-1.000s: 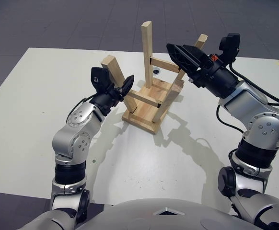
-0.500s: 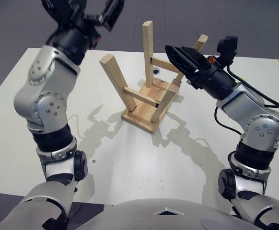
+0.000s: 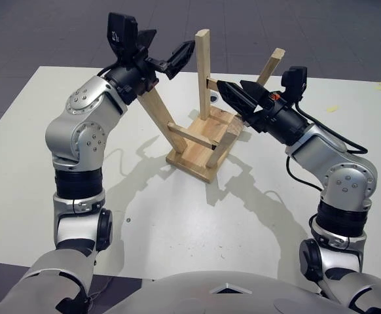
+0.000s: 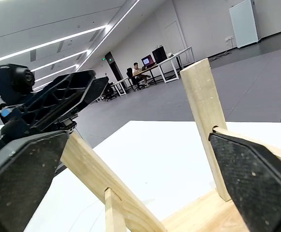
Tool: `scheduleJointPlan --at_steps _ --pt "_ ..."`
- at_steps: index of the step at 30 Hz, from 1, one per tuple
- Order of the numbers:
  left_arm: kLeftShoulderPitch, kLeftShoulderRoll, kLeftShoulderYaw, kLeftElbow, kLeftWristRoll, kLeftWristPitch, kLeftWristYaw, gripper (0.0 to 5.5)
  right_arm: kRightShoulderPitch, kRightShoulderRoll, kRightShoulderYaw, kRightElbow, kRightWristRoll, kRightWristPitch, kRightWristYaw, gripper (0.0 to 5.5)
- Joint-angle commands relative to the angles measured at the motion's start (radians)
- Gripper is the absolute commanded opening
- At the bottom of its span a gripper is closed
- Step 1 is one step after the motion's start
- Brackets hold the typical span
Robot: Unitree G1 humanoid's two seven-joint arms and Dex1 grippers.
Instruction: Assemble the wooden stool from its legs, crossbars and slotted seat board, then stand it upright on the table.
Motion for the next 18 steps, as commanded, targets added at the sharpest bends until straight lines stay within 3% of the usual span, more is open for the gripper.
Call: scheduleJointPlan --at_steps 1,6,12,18 --pt "0.096 -0.075 -0.031 0.033 -0.01 0.074 0.044 5.39 0.023 -0.011 0.026 -0.004 -0.028 0.01 0.001 5.4" --pt "0.043 -0.109 0.027 0.002 -0.046 0.06 0.077 5.39 -0.017 0.021 -0.032 0.0 0.032 -0.029 -0.015 5.4" --pt "-0.138 -0.084 0.155 -0.012 -0.135 0.061 0.125 5.39 -0.199 0.043 -0.133 -0.063 0.264 -0.091 -0.134 5.4" --pt "-0.24 -0.035 0.205 0.006 -0.154 0.045 0.134 5.39 -0.288 0.047 -0.049 -0.151 0.379 -0.112 -0.218 5.4"
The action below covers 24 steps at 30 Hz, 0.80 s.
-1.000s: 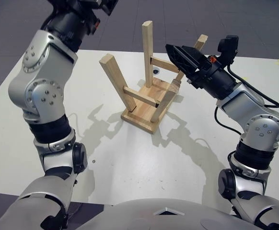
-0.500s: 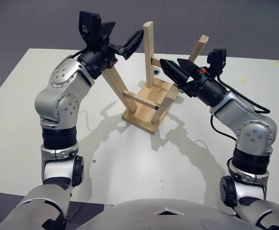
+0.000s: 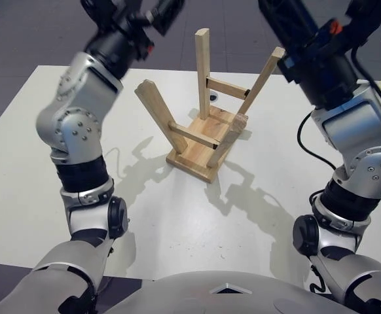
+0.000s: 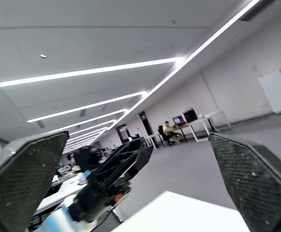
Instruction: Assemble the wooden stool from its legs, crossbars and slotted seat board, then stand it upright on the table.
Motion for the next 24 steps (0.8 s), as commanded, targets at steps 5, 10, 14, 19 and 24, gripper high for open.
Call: scheduleJointPlan --at_steps 5,10,14,19,24 --pt "0.174 0.033 -0.164 0.09 0.135 0.045 -0.011 5.39 0.225 -0.04 0.237 0.0 -0.089 0.073 0.013 5.4" --pt "0.389 -0.011 -0.243 -0.037 0.13 0.121 0.013 5.39 0.39 -0.094 0.264 0.032 -0.186 0.062 0.092 5.4" --pt "0.399 -0.048 -0.243 -0.065 0.118 0.124 0.043 5.39 0.345 -0.065 0.235 0.025 -0.161 0.009 0.082 5.4" --pt "0.331 -0.063 -0.198 -0.064 0.113 0.085 0.061 5.39 0.234 -0.044 0.145 0.024 -0.061 -0.054 0.049 5.4" --pt "0.212 -0.061 -0.109 -0.055 0.071 0.035 0.066 5.39 0.106 -0.032 0.005 0.05 0.133 -0.149 -0.052 5.4"
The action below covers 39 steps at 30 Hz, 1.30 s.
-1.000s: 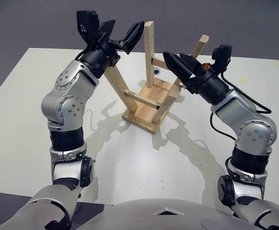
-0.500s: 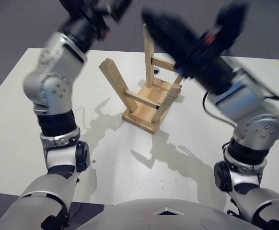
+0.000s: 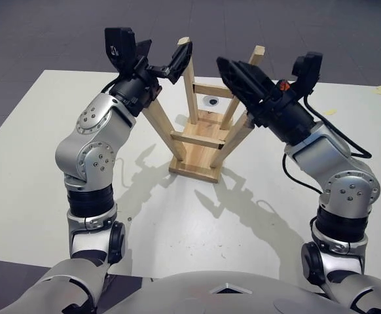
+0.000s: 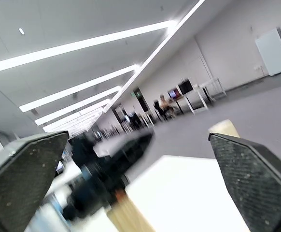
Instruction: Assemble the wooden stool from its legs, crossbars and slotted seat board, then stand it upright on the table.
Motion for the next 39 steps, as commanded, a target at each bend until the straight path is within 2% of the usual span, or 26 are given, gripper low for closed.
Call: scheduleJointPlan --at_steps 1,5,9,11,14,18,23,27,30,34,39 --pt "-0.055 -0.015 0.067 0.03 -0.061 0.022 0.015 5.39 -0.088 -0.008 -0.109 0.037 0.127 -0.071 -0.069 5.4" --pt "-0.133 0.013 0.249 0.036 -0.176 -0.028 0.067 5.39 -0.004 -0.035 -0.147 0.052 0.135 -0.08 -0.114 5.4" --pt "-0.108 0.101 0.427 0.098 -0.23 -0.053 0.122 5.39 0.242 -0.062 -0.08 0.01 -0.008 -0.037 -0.09 5.4" --pt "0.002 0.193 0.378 0.109 -0.109 -0.034 0.105 5.39 0.373 -0.097 -0.044 -0.009 -0.107 -0.019 -0.038 5.4" --pt "0.258 0.297 0.191 0.055 0.082 -0.017 0.041 5.39 0.541 -0.141 -0.006 0.01 -0.283 -0.023 -0.001 5.4" --pt "0.435 0.226 0.022 -0.055 0.159 -0.029 0.034 5.39 0.61 -0.103 0.077 -0.024 -0.411 -0.018 -0.018 5.4" --pt "0.463 0.122 -0.106 -0.148 0.148 -0.003 0.023 5.39 0.548 -0.077 0.115 -0.106 -0.353 0.046 -0.023 5.4" --pt "0.453 0.115 -0.185 -0.182 0.163 0.009 -0.017 5.39 0.504 -0.086 0.1 -0.107 -0.348 0.072 -0.024 5.4" --pt "0.478 0.118 -0.214 -0.183 0.188 0.017 -0.023 5.39 0.487 -0.104 0.079 -0.077 -0.376 0.084 -0.013 5.4" --pt "0.507 0.138 -0.184 -0.125 0.266 0.01 0.023 5.39 0.498 -0.135 0.056 -0.038 -0.462 0.076 -0.016 5.4" --pt "0.493 0.069 -0.093 -0.125 0.295 -0.025 0.113 5.39 0.493 -0.058 0.001 -0.018 -0.597 -0.014 -0.115 5.4"
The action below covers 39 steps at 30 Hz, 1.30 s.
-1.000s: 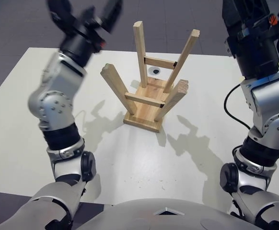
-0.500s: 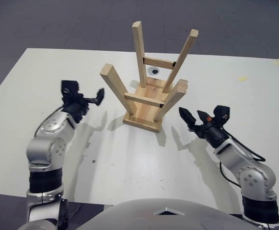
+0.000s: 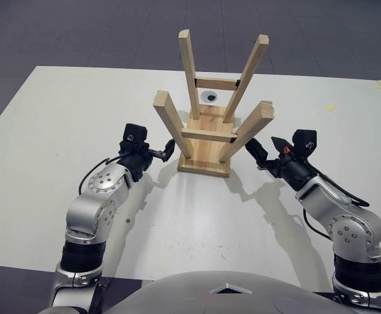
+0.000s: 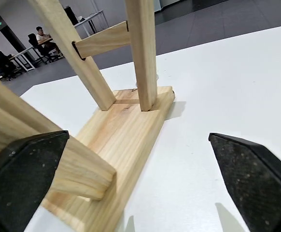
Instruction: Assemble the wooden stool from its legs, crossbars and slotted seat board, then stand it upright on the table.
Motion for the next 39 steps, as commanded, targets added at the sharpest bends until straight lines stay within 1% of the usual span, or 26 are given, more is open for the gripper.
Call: scheduleJointPlan --at_steps 1,4,8,10,13,16,19,23,26,29,32,34,36,37,39 --pt "-0.02 -0.068 0.087 -0.009 0.036 -0.036 0.093 5.39 -0.015 0.088 -0.069 0.016 -0.099 -0.082 -0.108 5.4" --pt "-0.037 -0.103 0.11 -0.039 0.029 -0.055 0.106 5.39 -0.004 0.153 -0.094 -0.006 -0.116 -0.115 -0.152 5.4" --pt "-0.042 -0.072 -0.029 -0.116 -0.012 -0.008 -0.035 5.39 0.024 0.177 0.002 -0.094 -0.015 -0.033 -0.078 5.4" --pt "-0.044 -0.051 -0.08 -0.154 -0.029 0.019 -0.091 5.39 0.017 0.186 0.018 -0.112 0.009 -0.012 -0.075 5.4" --pt "-0.039 -0.027 -0.116 -0.17 -0.037 0.048 -0.13 5.39 0.002 0.189 0.016 -0.117 0.017 0.001 -0.074 5.4" --pt "-0.01 -0.005 -0.113 -0.098 0.008 0.055 -0.115 5.39 -0.007 0.187 0.006 -0.11 0.012 0.006 -0.07 5.4" --pt "0.006 -0.004 -0.076 0.002 0.069 0.031 -0.068 5.39 0.003 0.168 0.001 -0.095 -0.017 0.005 -0.051 5.4" --pt "-0.044 -0.045 0.019 0.04 0.085 -0.018 -0.017 5.39 0.005 0.147 0.005 -0.067 -0.062 0.016 -0.03 5.4" --pt "-0.132 -0.05 0.136 0.068 0.104 -0.065 0.053 5.39 -0.007 0.096 0.047 -0.117 0.027 0.072 0.101 5.4" --pt "-0.235 0.003 0.279 0.156 0.135 -0.124 0.119 5.39 0.003 0.002 0.096 -0.194 0.134 0.127 0.286 5.4" --pt "-0.302 0.045 0.36 0.224 0.15 -0.176 0.139 5.39 -0.009 -0.039 0.065 -0.171 0.196 0.138 0.356 5.4" --pt "-0.311 0.049 0.391 0.224 0.152 -0.194 0.151 5.39 -0.002 -0.063 0.02 -0.078 0.173 0.131 0.361 5.4" --pt "-0.32 0.048 0.42 0.222 0.151 -0.213 0.165 5.39 0.026 -0.131 0.031 0.01 0.02 0.086 0.373 5.4" --pt "-0.325 0.05 0.438 0.219 0.148 -0.223 0.172 5.39 0.021 -0.142 0.026 0.057 -0.034 0.062 0.365 5.4" --pt "-0.322 0.056 0.443 0.217 0.127 -0.227 0.141 5.39 -0.033 -0.122 0.021 0.132 -0.109 0.015 0.34 5.4"
